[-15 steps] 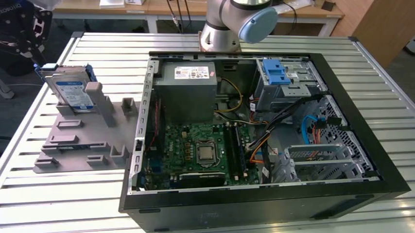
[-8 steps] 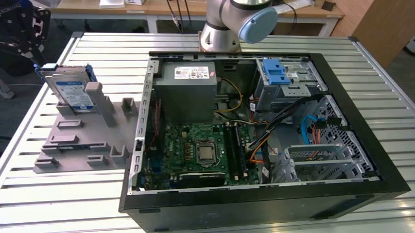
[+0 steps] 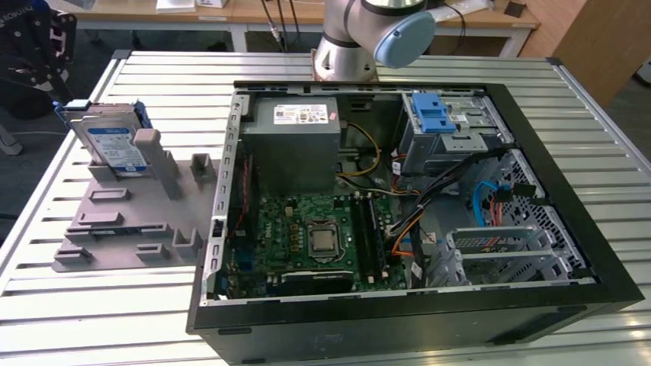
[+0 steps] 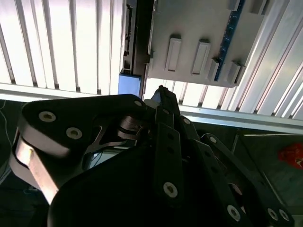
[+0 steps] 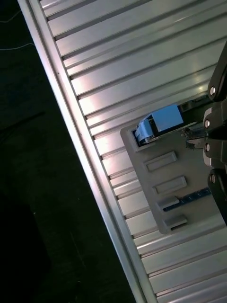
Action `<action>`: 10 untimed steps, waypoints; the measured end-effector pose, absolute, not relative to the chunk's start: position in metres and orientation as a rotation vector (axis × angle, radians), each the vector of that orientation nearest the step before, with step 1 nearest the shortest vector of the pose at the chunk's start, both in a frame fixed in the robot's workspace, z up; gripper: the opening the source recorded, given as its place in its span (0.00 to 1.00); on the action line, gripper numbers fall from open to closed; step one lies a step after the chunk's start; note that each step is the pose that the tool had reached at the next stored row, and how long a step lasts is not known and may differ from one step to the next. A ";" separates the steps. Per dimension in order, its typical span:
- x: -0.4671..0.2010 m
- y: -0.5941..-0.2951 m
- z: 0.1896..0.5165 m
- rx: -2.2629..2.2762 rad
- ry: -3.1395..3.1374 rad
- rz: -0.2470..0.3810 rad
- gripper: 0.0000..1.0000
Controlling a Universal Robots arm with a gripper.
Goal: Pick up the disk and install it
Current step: 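Pick up the disk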
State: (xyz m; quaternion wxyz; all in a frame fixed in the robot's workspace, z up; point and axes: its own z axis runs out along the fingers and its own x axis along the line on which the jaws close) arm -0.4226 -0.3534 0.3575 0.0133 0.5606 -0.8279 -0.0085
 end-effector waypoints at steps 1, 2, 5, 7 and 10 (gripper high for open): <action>-0.423 -0.353 0.358 1.764 -2.568 -0.026 0.11; -0.423 -0.353 0.357 1.781 -2.556 -0.026 0.11; -0.423 -0.353 0.357 1.843 -2.512 -0.024 0.11; -0.423 -0.353 0.357 1.888 -2.479 -0.023 0.11; -0.423 -0.353 0.356 1.951 -2.430 -0.020 0.11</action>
